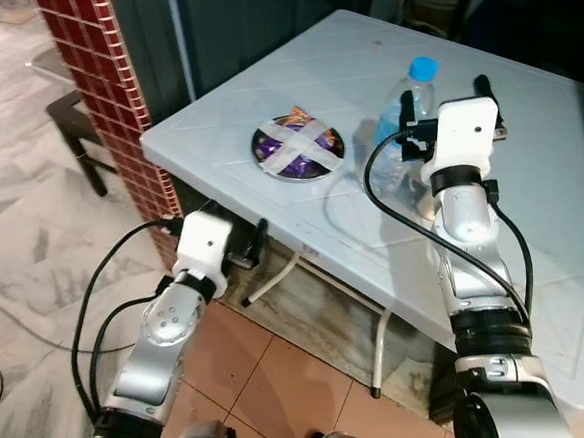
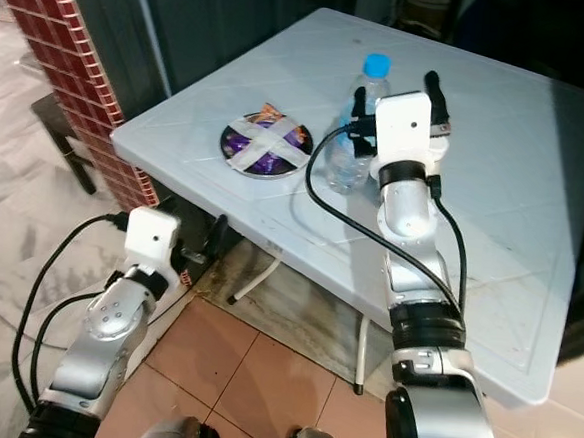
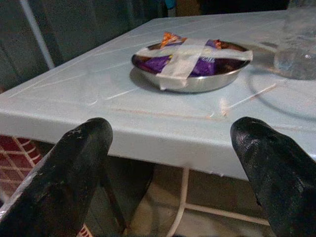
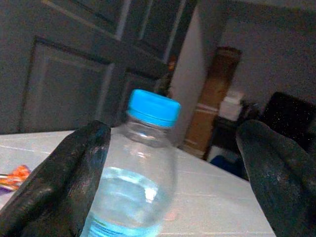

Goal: Restocking fridge

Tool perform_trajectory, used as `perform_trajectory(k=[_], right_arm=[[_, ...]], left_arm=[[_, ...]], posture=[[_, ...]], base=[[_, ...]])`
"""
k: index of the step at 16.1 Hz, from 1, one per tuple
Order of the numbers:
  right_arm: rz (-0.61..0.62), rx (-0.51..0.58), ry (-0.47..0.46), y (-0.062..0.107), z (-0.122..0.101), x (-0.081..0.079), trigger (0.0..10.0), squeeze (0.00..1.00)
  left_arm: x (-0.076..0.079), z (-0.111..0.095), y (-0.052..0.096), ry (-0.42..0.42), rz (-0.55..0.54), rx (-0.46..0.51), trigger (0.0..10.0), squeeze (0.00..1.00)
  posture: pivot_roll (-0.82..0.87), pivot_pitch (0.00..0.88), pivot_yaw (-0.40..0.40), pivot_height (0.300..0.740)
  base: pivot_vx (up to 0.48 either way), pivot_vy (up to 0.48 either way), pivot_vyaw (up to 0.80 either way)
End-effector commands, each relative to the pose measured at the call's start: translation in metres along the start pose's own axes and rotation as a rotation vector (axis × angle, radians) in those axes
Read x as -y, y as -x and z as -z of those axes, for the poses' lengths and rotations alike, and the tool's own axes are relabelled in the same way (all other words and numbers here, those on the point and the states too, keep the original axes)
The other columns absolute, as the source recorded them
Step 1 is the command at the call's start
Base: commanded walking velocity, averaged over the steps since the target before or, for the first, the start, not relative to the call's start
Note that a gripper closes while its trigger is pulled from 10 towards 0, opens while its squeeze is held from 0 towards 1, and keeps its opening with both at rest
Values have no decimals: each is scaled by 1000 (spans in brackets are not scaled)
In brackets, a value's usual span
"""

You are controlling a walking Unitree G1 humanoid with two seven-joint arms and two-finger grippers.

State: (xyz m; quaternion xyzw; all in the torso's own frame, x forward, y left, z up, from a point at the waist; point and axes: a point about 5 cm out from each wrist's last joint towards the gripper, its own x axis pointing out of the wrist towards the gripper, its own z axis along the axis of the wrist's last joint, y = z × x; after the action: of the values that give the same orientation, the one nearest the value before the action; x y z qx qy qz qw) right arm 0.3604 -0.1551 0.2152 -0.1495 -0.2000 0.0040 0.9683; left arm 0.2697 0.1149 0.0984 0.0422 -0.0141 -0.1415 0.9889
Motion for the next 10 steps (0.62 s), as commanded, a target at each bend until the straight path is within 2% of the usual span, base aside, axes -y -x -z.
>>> perform_trajectory(k=[1,6,8,10], right_arm=[[-20,19,-22,-6,-6,-2,10000,0],[1,8,-69,-19,-8,0,10000,0],[22,-12,-113,-26,-8,2,10000,0],[37,-19,-115,-33,-9,3,10000,0]], left_arm=[[2,-2,1,-12,2,4,10000,0],[9,-2,1,0,18,-2,10000,0],[9,-2,0,-1,23,-5,10000,0],[9,-2,0,-2,22,-7,10000,0]], posture=[[33,55,36,740],[31,52,39,740],[35,53,43,740],[36,54,44,740]], base=[[0,0,0],[0,0,0],[0,0,0],[0,0,0]])
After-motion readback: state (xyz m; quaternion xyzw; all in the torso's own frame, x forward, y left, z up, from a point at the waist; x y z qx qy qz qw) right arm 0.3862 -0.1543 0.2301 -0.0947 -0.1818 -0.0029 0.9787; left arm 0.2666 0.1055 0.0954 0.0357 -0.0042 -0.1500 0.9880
